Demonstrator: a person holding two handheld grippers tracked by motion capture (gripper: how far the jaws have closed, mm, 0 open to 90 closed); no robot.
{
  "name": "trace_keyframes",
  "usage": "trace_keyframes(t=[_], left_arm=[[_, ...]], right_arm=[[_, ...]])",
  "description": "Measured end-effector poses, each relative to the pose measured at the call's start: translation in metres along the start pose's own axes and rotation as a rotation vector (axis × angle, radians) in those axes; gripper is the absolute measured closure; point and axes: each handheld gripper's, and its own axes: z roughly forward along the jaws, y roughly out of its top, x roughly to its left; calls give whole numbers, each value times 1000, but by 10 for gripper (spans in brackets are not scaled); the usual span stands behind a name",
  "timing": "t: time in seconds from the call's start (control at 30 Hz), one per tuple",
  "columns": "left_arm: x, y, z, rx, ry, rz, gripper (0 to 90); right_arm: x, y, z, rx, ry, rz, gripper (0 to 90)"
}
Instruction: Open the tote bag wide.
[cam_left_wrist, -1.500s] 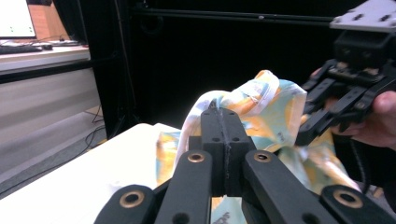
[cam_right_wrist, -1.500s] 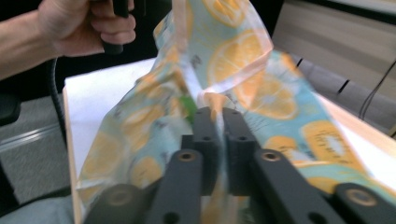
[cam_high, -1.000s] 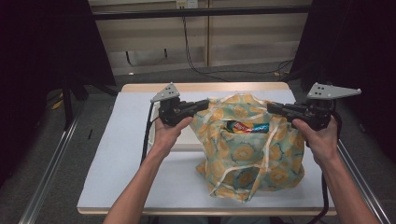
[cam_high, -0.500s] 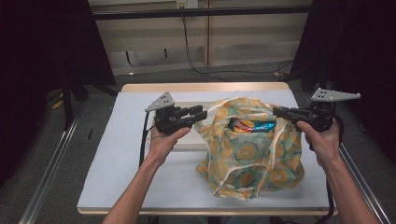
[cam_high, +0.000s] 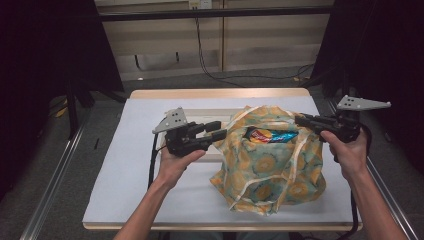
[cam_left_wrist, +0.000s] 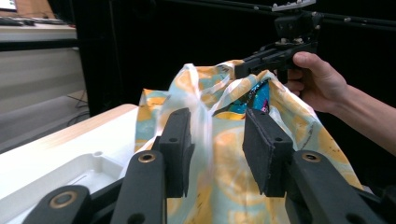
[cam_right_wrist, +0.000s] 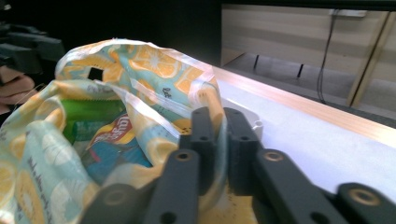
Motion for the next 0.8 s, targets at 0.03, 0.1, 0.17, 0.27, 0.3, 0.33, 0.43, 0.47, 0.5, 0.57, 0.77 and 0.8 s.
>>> trace_keyframes(t=[0.03, 0.1, 0.17, 0.27, 0.3, 0.33, 0.43, 0.47, 0.5, 0.57, 0.77, 0.8], left_arm=[[-2, 0, -1, 22, 2, 5, 616], [-7, -1, -2, 31, 1, 23, 622], [-11, -1, -4, 20, -33, 31, 684], [-15, 0, -5, 15, -63, 56, 728], [-17, 1, -4, 7, -66, 46, 727], [-17, 2, -5, 15, -57, 56, 722], [-15, 4, -7, 6, -54, 43, 713], [-13, 3, -6, 13, -60, 50, 719], [-12, 3, -5, 16, -47, 41, 732], [-12, -1, 3, 25, -69, 27, 756], [-12, -9, 27, 75, -62, 17, 582], [-13, -9, 30, 64, -68, 11, 550]], right_arm=[[0, 0, -1, -3, -4, 1, 888], [1, 0, -3, 1, -5, -4, 889], [3, 0, -2, 9, 5, -7, 865], [6, 1, -1, 12, 20, -18, 832], [8, 2, -1, 13, 21, -23, 828], [9, 3, 0, 10, 23, -24, 805], [12, 8, -3, -9, 31, -32, 744], [13, 10, -4, -15, 39, -40, 723], [15, 12, -5, -18, 39, -45, 711], [20, 17, -5, -26, 51, -53, 664], [37, 28, -2, -20, 95, -88, 687], [40, 29, -2, -20, 94, -98, 687]])
